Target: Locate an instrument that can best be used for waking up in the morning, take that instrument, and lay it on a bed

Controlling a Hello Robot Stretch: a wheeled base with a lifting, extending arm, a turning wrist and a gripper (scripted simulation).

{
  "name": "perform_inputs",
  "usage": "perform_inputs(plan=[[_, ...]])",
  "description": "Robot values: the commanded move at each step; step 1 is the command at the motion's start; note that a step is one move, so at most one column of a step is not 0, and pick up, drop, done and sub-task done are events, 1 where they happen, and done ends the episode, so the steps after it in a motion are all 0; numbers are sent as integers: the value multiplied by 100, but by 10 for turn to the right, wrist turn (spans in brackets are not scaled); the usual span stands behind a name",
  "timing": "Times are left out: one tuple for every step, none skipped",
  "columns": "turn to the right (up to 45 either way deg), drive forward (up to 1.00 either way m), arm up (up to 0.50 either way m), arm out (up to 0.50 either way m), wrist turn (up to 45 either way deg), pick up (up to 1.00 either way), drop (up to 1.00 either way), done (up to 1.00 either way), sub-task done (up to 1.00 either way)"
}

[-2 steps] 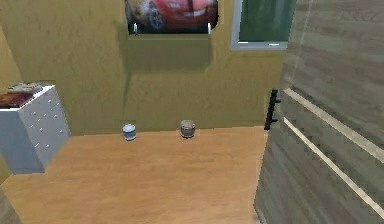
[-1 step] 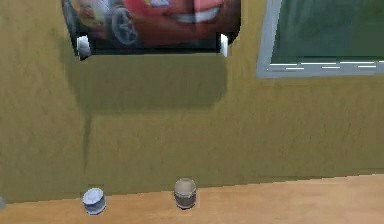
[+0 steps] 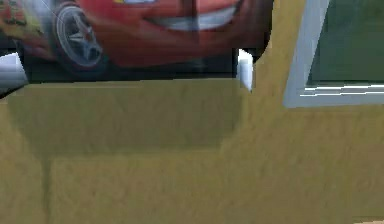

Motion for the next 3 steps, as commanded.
perform_inputs(plan=[[450,0,0,0,0,0,0,0,0],[330,0,0,0,0,0,0,0,0],[0,40,0,0,0,0,0,0,0]])
